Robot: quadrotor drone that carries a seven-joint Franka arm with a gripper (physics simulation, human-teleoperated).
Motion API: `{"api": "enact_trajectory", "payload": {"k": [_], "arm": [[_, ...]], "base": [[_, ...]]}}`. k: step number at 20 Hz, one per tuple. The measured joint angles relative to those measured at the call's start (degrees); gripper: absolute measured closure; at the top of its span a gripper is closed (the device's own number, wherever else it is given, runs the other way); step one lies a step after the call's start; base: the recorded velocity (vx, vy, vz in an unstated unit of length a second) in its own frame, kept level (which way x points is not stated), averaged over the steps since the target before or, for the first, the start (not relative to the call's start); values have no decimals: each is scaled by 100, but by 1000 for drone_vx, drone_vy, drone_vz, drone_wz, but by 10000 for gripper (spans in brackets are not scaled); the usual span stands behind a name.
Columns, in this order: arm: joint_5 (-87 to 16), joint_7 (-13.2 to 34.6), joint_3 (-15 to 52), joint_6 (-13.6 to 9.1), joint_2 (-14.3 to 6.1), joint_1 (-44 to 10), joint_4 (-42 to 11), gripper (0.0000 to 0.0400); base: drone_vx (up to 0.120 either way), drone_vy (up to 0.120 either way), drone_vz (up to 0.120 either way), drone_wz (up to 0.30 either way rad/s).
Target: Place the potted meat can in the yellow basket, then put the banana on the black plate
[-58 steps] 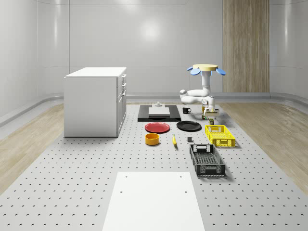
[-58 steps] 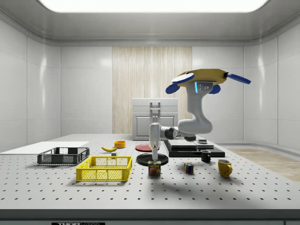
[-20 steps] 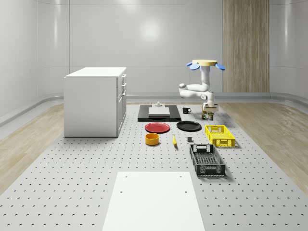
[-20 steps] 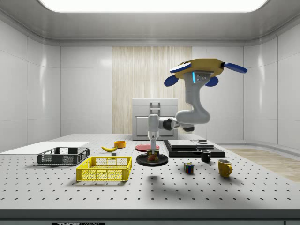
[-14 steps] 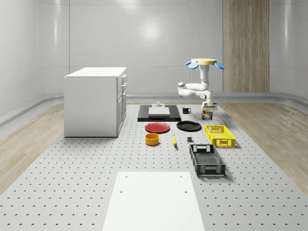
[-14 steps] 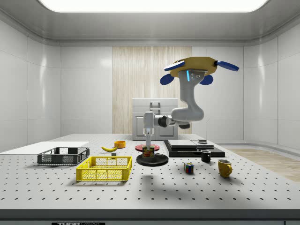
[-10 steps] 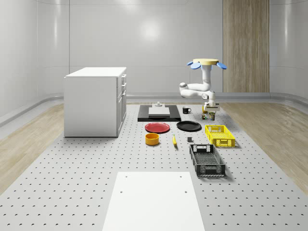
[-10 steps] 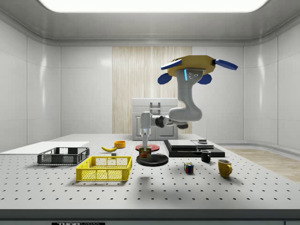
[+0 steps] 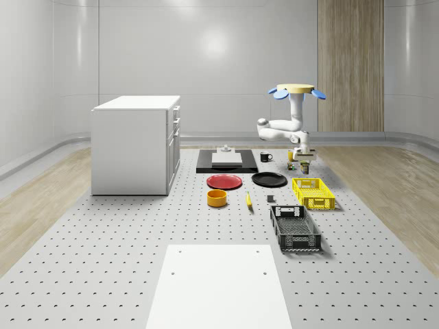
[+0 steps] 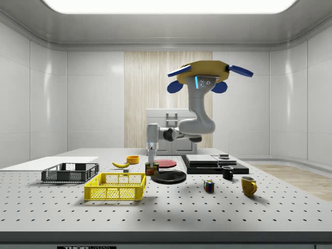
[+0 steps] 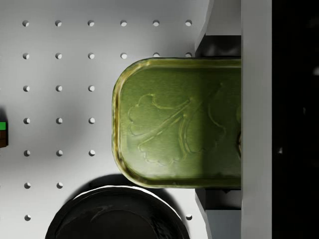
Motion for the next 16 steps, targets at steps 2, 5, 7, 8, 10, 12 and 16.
{"api": "enact_trajectory", "payload": {"k": [2,5,7,8,10,12,16], "arm": [[6,3,2,13,-14,-3,1,108],[14,7,6,32,-34,-8,2,108],[20,9,8,44,-47,-12,2,108],[22,10,9,50,-54,-13,2,108],[27,13,11,62,-66,-16,3,108],[32,15,13,73,-78,-19,4,108],[42,20,16,95,-102,-25,5,108]], "base": [[120,0,0,0],[120,0,0,0],[120,0,0,0],[120,0,0,0],[120,0,0,0],[120,0,0,0],[120,0,0,0]]}}
